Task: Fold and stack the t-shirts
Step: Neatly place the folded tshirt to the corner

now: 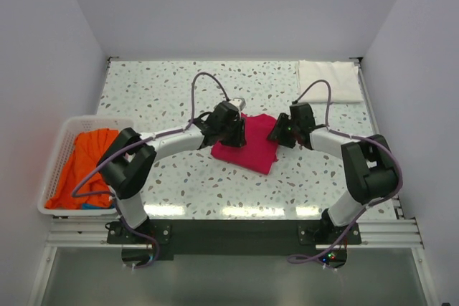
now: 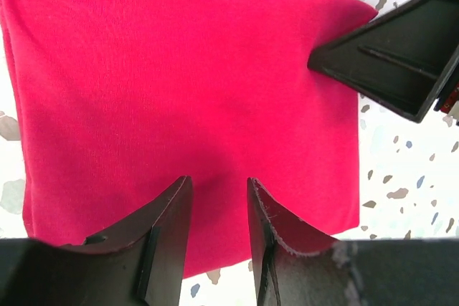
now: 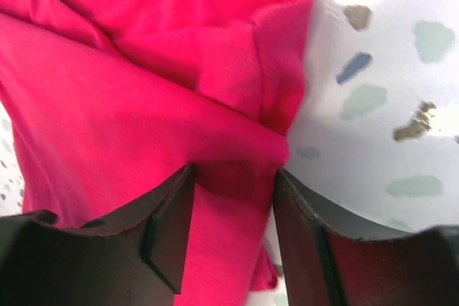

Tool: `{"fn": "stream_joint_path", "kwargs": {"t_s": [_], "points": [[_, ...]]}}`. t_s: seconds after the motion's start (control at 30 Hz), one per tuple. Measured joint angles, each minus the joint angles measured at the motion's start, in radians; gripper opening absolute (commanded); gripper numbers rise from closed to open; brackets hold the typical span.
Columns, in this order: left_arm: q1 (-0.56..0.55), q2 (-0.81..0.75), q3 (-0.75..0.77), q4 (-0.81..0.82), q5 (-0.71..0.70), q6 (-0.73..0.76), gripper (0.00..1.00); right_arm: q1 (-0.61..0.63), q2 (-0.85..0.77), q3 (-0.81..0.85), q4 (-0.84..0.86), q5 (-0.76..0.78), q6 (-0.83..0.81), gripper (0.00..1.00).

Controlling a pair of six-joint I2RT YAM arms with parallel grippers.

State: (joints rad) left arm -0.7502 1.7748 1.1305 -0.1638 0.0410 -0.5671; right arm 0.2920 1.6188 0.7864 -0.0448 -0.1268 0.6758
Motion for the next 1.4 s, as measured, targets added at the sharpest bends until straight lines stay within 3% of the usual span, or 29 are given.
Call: {"fn": "stream_joint_path", "kwargs": {"t_s": [0.1,0.13,0.27,0.53,1.0,1.4], "points": [[0.000,0.011,0.000,0.000,0.000,-0.002,0.41,0.018,0.042,0.028,0.029,0.004,0.020,0.37],[0.000,0.012,0.000,-0.002,0.000,-0.002,0.41,0.026,0.058,0.043,0.031,0.009,0.022,0.26],[0.002,0.013,0.061,-0.067,-0.042,0.003,0.42,0.051,0.118,0.116,-0.002,0.042,0.008,0.00],[0.044,-0.050,0.263,-0.174,-0.108,0.048,0.43,0.064,0.209,0.348,-0.222,0.193,-0.158,0.00],[0.144,-0.232,0.230,-0.300,-0.127,0.169,0.43,0.060,0.502,0.985,-0.551,0.586,-0.606,0.00],[0.167,-0.232,0.191,-0.308,-0.093,0.195,0.42,0.052,0.662,1.298,-0.647,0.757,-0.843,0.00]]}}
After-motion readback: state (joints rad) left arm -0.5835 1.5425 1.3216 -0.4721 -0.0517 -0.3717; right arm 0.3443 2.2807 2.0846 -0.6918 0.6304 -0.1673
